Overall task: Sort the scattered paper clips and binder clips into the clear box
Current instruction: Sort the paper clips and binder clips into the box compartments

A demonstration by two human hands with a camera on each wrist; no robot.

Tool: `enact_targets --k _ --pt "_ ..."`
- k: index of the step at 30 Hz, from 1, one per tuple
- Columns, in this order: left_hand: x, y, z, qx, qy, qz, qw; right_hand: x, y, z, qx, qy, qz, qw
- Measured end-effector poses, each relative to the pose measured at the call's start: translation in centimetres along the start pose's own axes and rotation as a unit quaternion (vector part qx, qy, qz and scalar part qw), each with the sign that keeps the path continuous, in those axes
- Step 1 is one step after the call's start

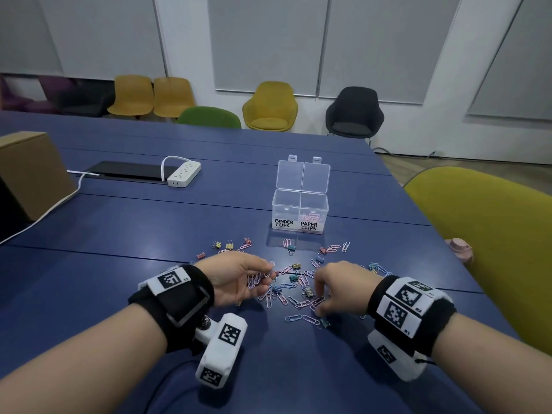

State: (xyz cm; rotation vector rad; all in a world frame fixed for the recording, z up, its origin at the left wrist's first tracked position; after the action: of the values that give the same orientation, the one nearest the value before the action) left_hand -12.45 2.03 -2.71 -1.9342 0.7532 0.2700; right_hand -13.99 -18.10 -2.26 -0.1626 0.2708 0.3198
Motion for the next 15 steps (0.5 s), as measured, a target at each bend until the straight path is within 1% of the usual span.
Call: enact_targets --k 3,6,11,15 --pt "0.3 0.4 -0.1 0.019 0.016 -0.003 1.0 0.3 0.1 -0.2 -0.008 -0.003 -0.002 1.0" --pt "0.4 0.5 -0.2 0.032 0.014 0.005 0.999 0.5 0.2 -0.1 0.006 0.002 0.006 1.0" --pt "0.7 0.0 -0.2 0.062 -0.014 0.042 0.997 0.9 0.1 0.0 0.025 0.045 0.025 0.998" --pt "1.3 -0.5 -0.3 0.136 -0.031 0.068 0.988 1.2 0.1 -0.1 0.003 0.079 0.039 0.996"
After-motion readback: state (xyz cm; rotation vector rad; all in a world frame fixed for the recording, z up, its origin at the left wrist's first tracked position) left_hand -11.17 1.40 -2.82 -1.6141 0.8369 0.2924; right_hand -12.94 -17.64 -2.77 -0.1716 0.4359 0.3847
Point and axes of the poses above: each hand's wrist, its own x-axis towards the middle knuckle, its own z-axis out of the back of the hand, y = z × x, the point moved 2 cm from there along x, towards the middle knuckle, and after that the axes turned 14 degrees about -x, right-handed, at the moved point
